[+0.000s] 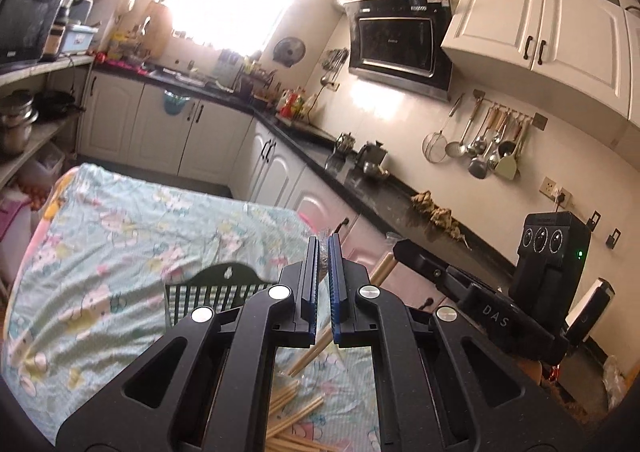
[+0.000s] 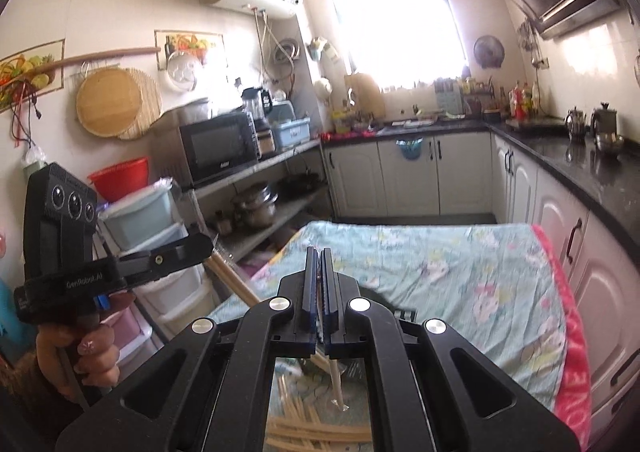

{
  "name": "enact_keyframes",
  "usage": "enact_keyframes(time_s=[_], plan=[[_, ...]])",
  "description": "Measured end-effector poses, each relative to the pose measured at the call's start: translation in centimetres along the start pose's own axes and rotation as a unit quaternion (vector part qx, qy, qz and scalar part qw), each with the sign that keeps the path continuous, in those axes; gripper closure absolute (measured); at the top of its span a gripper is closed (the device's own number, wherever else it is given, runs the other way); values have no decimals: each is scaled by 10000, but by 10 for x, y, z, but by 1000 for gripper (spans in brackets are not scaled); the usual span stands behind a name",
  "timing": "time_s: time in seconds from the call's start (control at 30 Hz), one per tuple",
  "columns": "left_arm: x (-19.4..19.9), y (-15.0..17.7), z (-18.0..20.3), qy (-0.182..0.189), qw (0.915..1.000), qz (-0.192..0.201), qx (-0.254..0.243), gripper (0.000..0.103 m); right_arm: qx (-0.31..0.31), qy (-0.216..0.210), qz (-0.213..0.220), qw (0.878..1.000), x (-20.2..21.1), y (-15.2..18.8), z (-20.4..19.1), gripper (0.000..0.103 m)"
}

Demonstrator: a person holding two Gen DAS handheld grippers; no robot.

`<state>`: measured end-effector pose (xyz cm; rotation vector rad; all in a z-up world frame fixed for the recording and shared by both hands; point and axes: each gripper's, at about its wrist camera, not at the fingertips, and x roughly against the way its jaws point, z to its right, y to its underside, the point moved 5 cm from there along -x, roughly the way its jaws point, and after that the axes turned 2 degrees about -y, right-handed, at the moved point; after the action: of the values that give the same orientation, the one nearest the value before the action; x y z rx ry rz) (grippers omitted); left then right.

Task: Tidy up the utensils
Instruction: 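Lift the held chopsticks with both tools and lower them into the green basket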

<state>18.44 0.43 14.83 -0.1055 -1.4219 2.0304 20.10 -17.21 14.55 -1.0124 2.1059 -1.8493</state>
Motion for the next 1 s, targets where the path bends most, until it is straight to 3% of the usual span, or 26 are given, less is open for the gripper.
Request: enact_keyframes(time_s=[0.43,1.0], plan=[[-1,-45,1,-178,9989,406,-174,101,-6,196,440,9988,-7,-54,15,101],[-29,-33,-19,-395,9987,260,-176,101,-132,342,602,9975,-37,-56,36,101]])
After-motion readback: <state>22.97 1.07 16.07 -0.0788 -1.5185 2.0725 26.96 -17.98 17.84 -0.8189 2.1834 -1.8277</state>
